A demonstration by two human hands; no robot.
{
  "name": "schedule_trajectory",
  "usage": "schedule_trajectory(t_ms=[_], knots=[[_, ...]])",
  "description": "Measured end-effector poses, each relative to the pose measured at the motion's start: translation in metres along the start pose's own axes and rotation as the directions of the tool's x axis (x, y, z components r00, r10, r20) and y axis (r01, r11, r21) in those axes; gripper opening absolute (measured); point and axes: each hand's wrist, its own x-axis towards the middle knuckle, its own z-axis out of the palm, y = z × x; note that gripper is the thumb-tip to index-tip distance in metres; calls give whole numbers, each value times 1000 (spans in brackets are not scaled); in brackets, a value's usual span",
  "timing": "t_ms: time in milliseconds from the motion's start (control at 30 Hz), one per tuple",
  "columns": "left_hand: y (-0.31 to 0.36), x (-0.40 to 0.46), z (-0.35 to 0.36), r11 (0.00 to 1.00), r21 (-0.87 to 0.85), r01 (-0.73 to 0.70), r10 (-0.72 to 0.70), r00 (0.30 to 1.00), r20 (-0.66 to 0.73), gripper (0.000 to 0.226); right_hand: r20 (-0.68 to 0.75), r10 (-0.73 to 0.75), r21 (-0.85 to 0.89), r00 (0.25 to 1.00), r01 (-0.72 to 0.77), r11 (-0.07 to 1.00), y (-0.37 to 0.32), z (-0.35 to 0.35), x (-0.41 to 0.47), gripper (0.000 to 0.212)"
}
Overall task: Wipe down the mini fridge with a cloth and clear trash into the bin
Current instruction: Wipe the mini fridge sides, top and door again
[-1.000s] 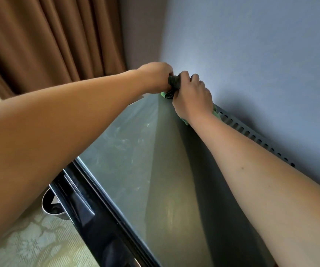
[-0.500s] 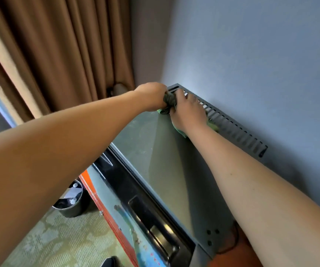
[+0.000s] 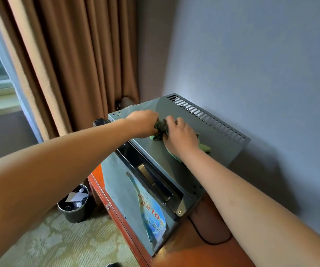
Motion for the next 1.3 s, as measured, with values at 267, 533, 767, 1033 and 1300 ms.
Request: schedule_trajectory(t_ms=[267, 533, 767, 1033, 1300], knots=[[-23, 20, 2, 999, 41, 12, -11, 1000, -19, 21, 43, -72, 63, 996, 69, 996, 6, 13, 41, 38], [-66, 94, 8, 993, -98, 70, -72, 997, -22, 19, -6, -61, 89, 998, 61, 994, 22, 48, 125, 41], [-99, 165, 14, 970, -230, 84, -91, 996, -17, 21, -35, -27, 73, 999, 29, 997, 39, 75, 201, 36], [-125, 199, 28, 877, -447, 177, -189, 982, 19, 19, -36, 28, 103, 999, -24, 994, 43, 92, 250, 35], [-122, 160, 5, 930, -325, 171, -155, 985, 75, 28, -18, 44, 169, 999, -40, 985, 27, 83, 230, 37]])
